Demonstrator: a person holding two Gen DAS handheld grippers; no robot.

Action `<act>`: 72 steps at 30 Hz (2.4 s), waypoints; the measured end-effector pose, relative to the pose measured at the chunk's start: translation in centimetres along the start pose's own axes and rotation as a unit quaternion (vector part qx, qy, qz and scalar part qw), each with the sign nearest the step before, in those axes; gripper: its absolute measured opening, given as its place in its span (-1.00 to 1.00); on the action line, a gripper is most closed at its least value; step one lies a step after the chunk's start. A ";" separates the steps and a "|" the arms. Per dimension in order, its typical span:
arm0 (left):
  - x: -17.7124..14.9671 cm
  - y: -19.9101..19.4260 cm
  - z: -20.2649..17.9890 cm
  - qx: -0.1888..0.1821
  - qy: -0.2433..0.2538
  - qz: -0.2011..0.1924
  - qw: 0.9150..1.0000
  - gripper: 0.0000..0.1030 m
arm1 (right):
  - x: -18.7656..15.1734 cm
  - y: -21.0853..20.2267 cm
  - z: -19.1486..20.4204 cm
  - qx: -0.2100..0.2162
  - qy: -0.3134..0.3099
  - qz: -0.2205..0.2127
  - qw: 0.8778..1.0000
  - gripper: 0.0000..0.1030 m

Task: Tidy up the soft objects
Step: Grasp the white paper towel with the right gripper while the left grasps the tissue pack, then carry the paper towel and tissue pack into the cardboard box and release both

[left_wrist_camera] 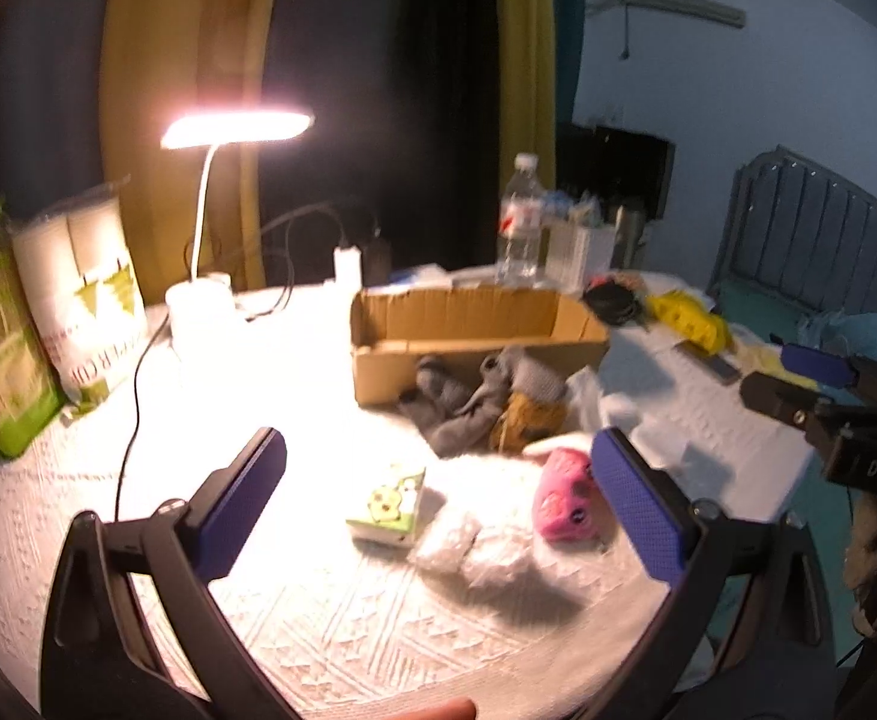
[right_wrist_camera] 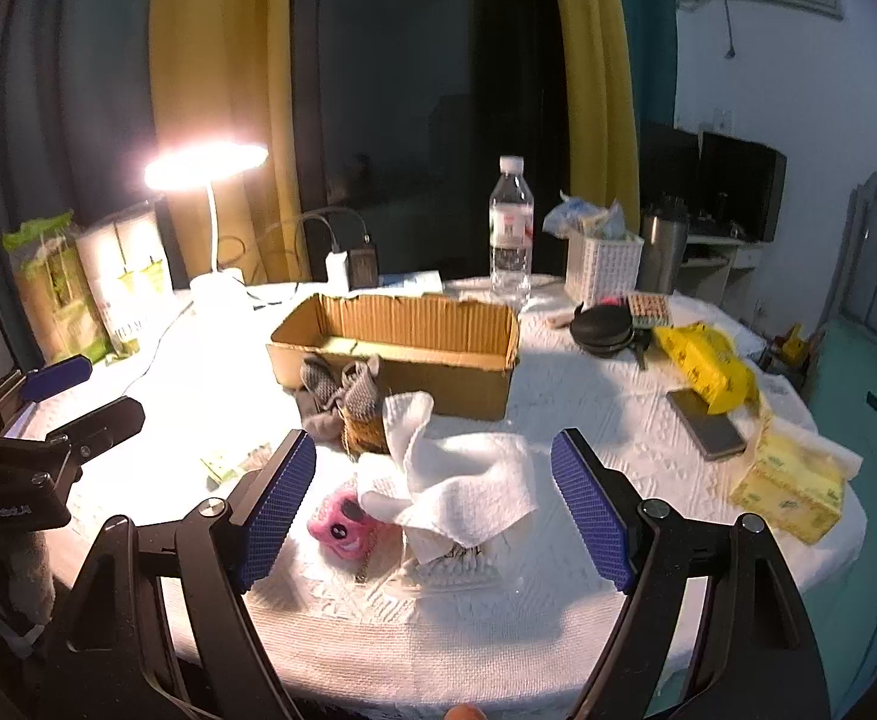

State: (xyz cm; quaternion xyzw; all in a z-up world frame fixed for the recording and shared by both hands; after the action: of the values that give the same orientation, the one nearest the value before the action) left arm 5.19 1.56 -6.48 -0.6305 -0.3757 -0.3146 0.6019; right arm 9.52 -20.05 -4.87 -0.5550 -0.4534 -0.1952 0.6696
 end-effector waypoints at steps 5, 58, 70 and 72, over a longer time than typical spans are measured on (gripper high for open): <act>-0.8 3.0 1.1 0.019 -0.008 0.038 0.999 0.97 | -0.4 2.5 -1.4 -0.001 0.011 0.028 1.000 0.62; 4.1 11.3 2.2 -0.003 0.016 0.088 0.996 -0.08 | 5.6 9.9 -6.5 0.052 -0.003 0.013 0.999 -0.86; 8.5 13.2 1.5 -0.007 0.028 0.046 0.999 -0.08 | 9.7 10.6 -7.3 0.059 -0.009 -0.032 0.998 -0.86; 9.0 13.9 1.4 -0.008 0.028 0.046 0.999 -0.08 | 10.1 11.0 -7.3 0.060 -0.009 -0.035 0.998 -0.86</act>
State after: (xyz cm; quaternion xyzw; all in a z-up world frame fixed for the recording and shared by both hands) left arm 21.63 3.88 -6.26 -0.6424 -0.3267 -0.3073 0.6213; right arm 25.96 -20.98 -2.52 -0.4992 -0.4896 -0.1853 0.6905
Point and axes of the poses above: each gripper's, at about its wrist camera, not at the fingertips, and y roughly the way its jaws point, z to its left, x to its top, the point moved 1 cm from there along y, roughly the way its jaws point, and after that the axes turned 1 degree about z, right-handed, at the moved point
